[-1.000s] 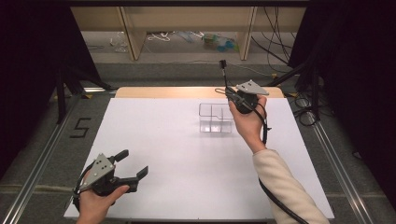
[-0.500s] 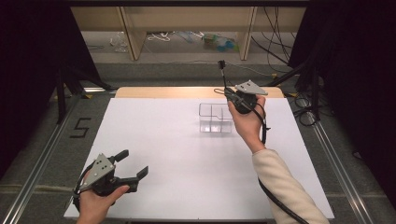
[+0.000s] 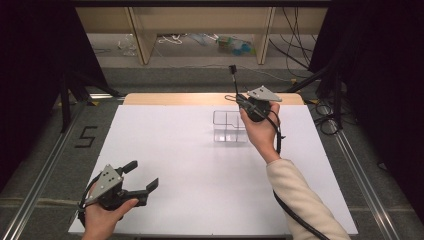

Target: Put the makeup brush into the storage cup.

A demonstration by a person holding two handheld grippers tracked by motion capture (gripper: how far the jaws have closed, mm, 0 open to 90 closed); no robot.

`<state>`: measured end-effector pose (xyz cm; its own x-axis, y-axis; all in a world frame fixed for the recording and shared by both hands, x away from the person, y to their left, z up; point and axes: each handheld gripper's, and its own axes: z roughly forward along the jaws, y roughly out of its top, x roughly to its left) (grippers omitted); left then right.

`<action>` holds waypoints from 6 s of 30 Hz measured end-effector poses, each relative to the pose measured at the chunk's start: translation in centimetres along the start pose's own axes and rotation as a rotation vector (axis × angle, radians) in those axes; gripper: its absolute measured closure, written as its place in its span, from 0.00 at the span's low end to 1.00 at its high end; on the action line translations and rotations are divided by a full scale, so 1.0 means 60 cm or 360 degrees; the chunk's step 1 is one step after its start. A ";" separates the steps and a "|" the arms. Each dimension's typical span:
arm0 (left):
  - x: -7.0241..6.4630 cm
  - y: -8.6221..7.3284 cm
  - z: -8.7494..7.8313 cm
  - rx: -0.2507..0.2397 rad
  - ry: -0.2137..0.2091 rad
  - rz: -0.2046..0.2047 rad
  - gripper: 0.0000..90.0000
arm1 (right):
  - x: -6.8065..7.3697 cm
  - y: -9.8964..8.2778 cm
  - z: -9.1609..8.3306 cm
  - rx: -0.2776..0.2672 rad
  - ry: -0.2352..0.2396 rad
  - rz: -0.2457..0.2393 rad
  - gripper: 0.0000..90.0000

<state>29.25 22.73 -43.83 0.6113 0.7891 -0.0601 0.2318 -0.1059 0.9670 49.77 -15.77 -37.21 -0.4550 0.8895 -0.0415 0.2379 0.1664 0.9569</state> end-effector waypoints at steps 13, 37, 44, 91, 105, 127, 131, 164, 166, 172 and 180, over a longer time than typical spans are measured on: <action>0.000 0.000 0.000 0.0000 0.0001 0.0000 0.09 | 0.001 -0.004 0.007 -0.0004 -0.0002 -0.0002 0.95; 0.000 0.000 0.001 0.0002 0.0001 -0.0001 0.10 | 0.004 -0.011 0.013 0.0013 0.0005 -0.0004 0.95; 0.001 0.000 0.000 0.0002 0.0002 -0.0004 0.10 | 0.007 -0.011 0.017 0.0028 0.0002 -0.0009 0.95; 0.000 0.000 -0.001 0.0000 0.0003 0.0001 0.10 | 0.011 -0.020 0.026 0.0033 0.0015 -0.0017 0.95; 0.000 0.000 -0.001 0.0000 0.0002 0.0000 0.10 | 0.012 -0.021 0.027 0.0026 0.0009 -0.0045 0.95; -0.001 -0.001 0.000 0.0003 -0.0001 -0.0002 0.10 | 0.012 -0.025 0.031 0.0026 0.0015 -0.0057 0.95; -0.001 -0.001 0.000 0.0004 -0.0002 -0.0003 0.10 | 0.014 -0.027 0.032 0.0043 0.0029 -0.0030 0.95; 0.000 -0.001 0.002 0.0011 -0.0013 -0.0003 0.11 | 0.008 -0.041 0.044 0.0080 0.0045 -0.0011 0.95; 0.000 -0.002 0.003 0.0010 -0.0013 -0.0005 0.11 | 0.008 -0.042 0.046 0.0076 0.0052 -0.0007 0.95; 0.000 -0.001 0.002 0.0012 -0.0012 -0.0003 0.10 | 0.007 -0.044 0.048 0.0132 0.0073 0.0027 0.84; 0.000 -0.001 0.001 0.0006 -0.0011 -0.0013 0.10 | 0.007 -0.037 0.041 0.0151 0.0109 -0.0008 0.38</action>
<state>29.27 22.74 -43.93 0.6143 0.7860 -0.0699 0.2398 -0.1015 0.9655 51.16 -14.73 -40.06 -0.5131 0.8580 -0.0235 0.3140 0.2131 0.9252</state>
